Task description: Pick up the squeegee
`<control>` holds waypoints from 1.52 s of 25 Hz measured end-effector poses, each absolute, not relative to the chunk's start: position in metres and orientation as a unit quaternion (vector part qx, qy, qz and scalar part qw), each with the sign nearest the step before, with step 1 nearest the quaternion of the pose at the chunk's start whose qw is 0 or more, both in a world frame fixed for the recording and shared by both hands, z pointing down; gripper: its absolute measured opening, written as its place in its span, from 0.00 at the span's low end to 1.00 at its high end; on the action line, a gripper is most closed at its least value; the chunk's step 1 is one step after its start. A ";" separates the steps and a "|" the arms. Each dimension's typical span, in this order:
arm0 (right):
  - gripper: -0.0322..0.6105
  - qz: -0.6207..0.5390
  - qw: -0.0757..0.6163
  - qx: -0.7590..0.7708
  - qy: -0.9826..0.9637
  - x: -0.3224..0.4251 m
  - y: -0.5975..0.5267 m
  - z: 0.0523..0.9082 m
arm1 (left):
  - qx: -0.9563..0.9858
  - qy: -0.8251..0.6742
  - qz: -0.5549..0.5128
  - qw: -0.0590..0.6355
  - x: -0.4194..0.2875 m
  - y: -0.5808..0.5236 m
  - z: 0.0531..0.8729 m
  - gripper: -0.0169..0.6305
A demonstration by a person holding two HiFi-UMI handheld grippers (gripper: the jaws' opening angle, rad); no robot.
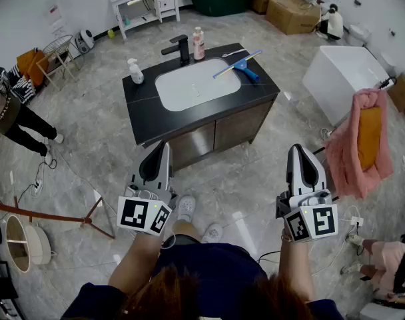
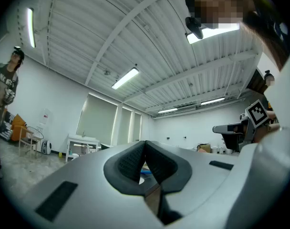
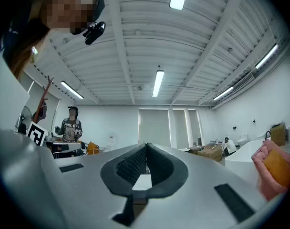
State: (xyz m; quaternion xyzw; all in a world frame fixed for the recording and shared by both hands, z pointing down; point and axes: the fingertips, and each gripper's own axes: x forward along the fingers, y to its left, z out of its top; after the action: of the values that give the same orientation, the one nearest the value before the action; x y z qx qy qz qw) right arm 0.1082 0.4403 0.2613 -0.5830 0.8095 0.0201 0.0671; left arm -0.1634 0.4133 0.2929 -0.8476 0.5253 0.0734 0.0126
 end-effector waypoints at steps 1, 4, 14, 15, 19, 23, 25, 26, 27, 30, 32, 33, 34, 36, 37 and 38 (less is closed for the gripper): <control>0.07 0.022 0.066 -0.583 0.809 0.108 0.438 0.261 | -0.849 0.524 0.073 0.013 -0.162 0.411 0.293 0.05; 0.07 0.023 0.068 -0.584 0.809 0.109 0.428 0.260 | -0.851 0.520 0.073 0.013 -0.158 0.400 0.292 0.05; 0.08 0.008 0.081 -0.599 0.797 0.110 0.351 0.267 | -0.857 0.509 0.078 0.007 -0.153 0.320 0.299 0.05; 0.07 0.008 0.081 -0.600 0.796 0.109 0.339 0.267 | -0.858 0.507 0.080 0.005 -0.153 0.306 0.300 0.05; 0.07 0.007 0.079 -0.608 0.790 0.105 0.284 0.269 | -0.865 0.495 0.083 0.000 -0.153 0.241 0.302 0.05; 0.07 0.009 0.080 -0.616 0.784 0.099 0.212 0.266 | -0.875 0.477 0.083 0.000 -0.153 0.161 0.299 0.05; 0.08 0.012 0.084 -0.621 0.779 0.093 0.167 0.260 | -0.879 0.469 0.085 0.004 -0.157 0.111 0.292 0.05; 0.07 0.013 0.086 -0.625 0.776 0.090 0.145 0.256 | -0.882 0.464 0.085 0.005 -0.159 0.086 0.288 0.05; 0.08 0.014 0.088 -0.629 0.773 0.087 0.125 0.254 | -0.884 0.460 0.086 0.006 -0.161 0.063 0.285 0.05; 0.08 0.013 0.093 -0.639 0.763 0.085 0.079 0.253 | -0.890 0.447 0.086 0.007 -0.162 0.008 0.282 0.05; 0.07 0.010 0.090 -0.644 0.760 0.085 0.057 0.259 | -0.893 0.442 0.085 0.006 -0.163 -0.018 0.286 0.05; 0.07 0.008 0.088 -0.646 0.758 0.085 0.047 0.263 | -0.894 0.440 0.084 0.004 -0.163 -0.029 0.288 0.05; 0.07 0.005 0.085 -0.649 0.756 0.087 0.038 0.267 | -0.895 0.439 0.084 0.002 -0.162 -0.040 0.291 0.05; 0.08 -0.001 0.082 -0.652 0.754 0.091 0.017 0.272 | -0.895 0.438 0.083 -0.004 -0.159 -0.061 0.295 0.05; 0.07 -0.004 0.081 -0.653 0.753 0.093 0.006 0.273 | -0.895 0.438 0.082 -0.008 -0.157 -0.072 0.297 0.05; 0.07 -0.007 0.079 -0.653 0.753 0.096 -0.005 0.273 | -0.895 0.439 0.080 -0.012 -0.155 -0.083 0.299 0.05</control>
State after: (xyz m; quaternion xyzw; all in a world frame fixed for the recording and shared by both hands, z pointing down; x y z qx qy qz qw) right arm 0.0961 -0.0055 0.2734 -0.6532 0.7530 -0.0072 0.0792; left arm -0.1550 -0.0826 0.2991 -0.8946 0.4395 0.0798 -0.0119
